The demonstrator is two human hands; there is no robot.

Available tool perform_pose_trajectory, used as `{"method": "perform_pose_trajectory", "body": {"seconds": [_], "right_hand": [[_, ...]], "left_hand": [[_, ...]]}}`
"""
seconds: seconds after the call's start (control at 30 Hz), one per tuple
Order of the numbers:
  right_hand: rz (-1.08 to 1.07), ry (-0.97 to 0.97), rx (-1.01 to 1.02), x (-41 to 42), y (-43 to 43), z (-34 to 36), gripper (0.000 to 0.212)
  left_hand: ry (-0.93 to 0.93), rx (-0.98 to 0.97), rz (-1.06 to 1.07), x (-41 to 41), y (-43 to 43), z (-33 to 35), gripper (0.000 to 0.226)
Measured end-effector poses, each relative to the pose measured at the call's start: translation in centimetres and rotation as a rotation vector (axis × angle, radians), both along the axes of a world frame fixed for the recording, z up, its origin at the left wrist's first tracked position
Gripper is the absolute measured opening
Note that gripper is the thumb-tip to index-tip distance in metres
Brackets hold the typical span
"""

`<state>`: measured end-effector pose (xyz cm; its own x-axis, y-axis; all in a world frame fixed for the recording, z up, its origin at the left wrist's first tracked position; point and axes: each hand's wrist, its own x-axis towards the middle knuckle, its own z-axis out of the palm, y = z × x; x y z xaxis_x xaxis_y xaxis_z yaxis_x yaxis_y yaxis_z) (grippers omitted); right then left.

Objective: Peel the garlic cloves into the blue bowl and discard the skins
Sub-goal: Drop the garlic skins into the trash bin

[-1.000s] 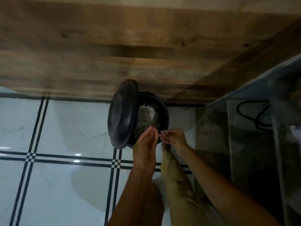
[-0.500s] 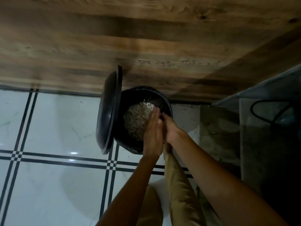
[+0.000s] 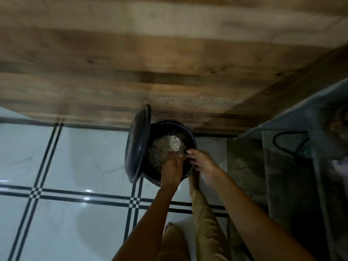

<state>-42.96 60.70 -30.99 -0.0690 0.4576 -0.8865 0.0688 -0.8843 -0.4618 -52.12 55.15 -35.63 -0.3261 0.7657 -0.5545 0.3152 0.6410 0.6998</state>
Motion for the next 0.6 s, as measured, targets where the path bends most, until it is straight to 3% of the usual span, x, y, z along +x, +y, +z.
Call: {"method": "perform_pose_trajectory", "body": {"seconds": [0.1, 0.33, 0.5, 0.6], "right_hand": [[-0.102, -0.139, 0.146, 3.2, -2.6, 8.0, 0.032], [-0.386, -0.075, 0.417, 13.2, -10.8, 29.4, 0.023], [-0.492, -0.336, 0.612, 21.7, -21.0, 34.7, 0.035], [-0.602, -0.525, 0.646, 26.9, -28.7, 35.2, 0.031]], "left_hand": [[0.029, 0.089, -0.116, 1.4, -1.5, 8.2, 0.027], [-0.135, 0.516, -0.331, 11.1, -4.6, 28.0, 0.019], [-0.386, 0.525, -0.394, 19.9, -9.9, 33.1, 0.021], [-0.401, 0.531, -0.638, 26.6, -15.8, 34.5, 0.019]]}}
